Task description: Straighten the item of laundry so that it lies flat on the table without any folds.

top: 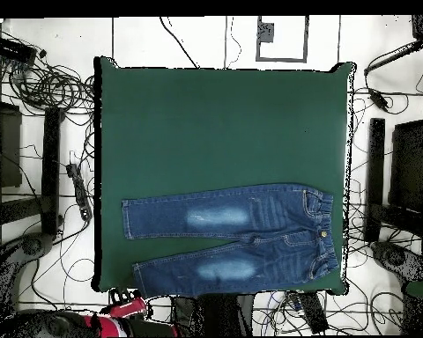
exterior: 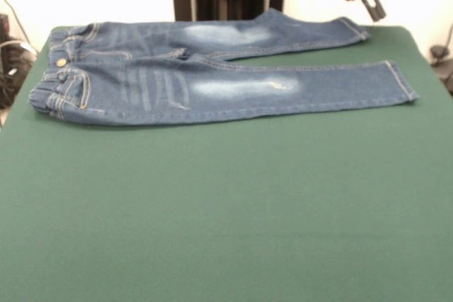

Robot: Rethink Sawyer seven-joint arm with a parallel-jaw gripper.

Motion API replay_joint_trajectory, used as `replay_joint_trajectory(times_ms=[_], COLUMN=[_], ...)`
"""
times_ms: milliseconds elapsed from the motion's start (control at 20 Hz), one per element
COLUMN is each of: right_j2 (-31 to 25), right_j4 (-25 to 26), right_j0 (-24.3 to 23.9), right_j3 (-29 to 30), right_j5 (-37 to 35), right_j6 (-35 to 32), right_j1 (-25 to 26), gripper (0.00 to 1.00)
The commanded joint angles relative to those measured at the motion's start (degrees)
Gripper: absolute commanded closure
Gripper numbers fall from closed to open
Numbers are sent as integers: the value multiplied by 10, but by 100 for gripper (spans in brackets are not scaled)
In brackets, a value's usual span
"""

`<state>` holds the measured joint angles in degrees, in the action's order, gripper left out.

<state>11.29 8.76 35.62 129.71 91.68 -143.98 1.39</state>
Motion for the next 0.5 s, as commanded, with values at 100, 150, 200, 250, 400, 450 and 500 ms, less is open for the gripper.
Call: replay_joint_trajectory(times_ms=[100,150,200,250,400,450,500], right_j2=[40,42,44,45,49,50,52], right_j4=[89,93,95,96,94,95,97], right_j0=[36,34,36,37,43,45,45], right_j3=[225,225,225,225,224,221,218], right_j5=[-206,-212,-213,-214,-211,-205,-203], right_j6=[-43,-44,-45,-46,-52,-58,-59], right_j1=[101,98,97,96,95,99,102], gripper=[100,100,100,100,100,100,100])
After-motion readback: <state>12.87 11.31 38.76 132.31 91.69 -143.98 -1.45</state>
